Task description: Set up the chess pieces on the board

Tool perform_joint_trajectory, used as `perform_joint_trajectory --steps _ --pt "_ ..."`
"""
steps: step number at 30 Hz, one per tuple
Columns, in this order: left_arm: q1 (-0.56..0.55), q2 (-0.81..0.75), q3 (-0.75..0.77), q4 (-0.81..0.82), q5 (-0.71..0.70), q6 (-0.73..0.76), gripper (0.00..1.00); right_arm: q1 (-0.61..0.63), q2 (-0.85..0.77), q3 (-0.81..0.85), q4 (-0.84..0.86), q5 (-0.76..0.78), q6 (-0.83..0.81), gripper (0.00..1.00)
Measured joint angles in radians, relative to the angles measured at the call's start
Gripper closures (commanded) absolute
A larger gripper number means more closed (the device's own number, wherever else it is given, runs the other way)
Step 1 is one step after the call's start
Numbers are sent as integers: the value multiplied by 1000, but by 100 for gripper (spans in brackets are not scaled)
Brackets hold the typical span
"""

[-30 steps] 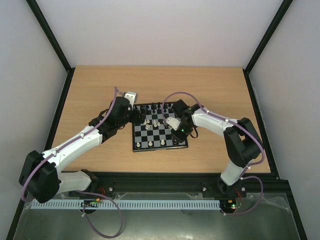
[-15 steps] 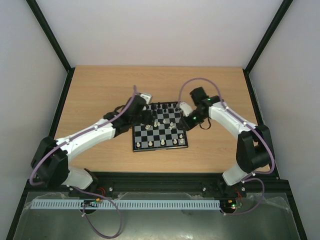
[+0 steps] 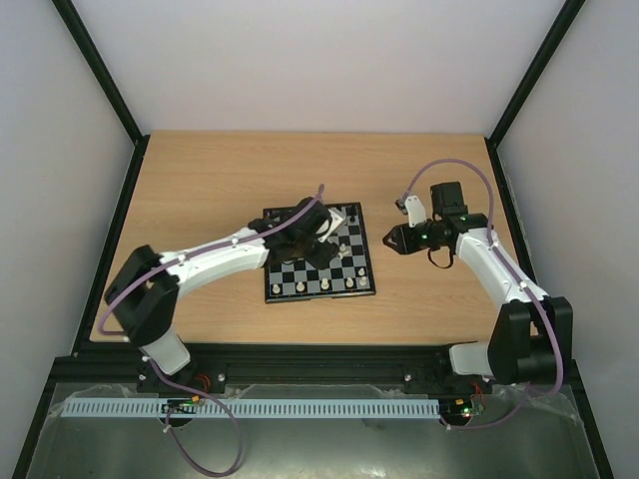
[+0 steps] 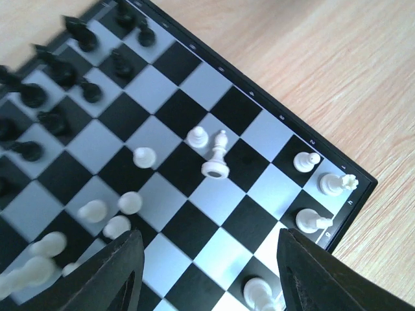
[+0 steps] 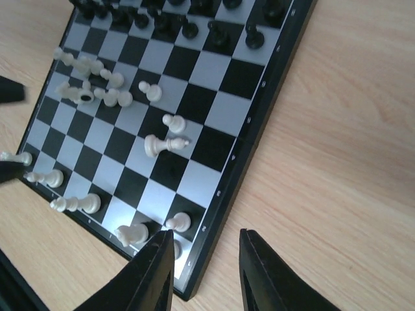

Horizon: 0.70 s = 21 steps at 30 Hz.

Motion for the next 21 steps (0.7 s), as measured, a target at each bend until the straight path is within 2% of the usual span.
perform_joint_trajectory --steps 10,21 --pt "-1 279 180 -79 77 43 44 -3 -11 -9 43 1 16 70" --pt "-1 399 281 -115 66 63 50 -3 -10 -14 44 1 16 70"
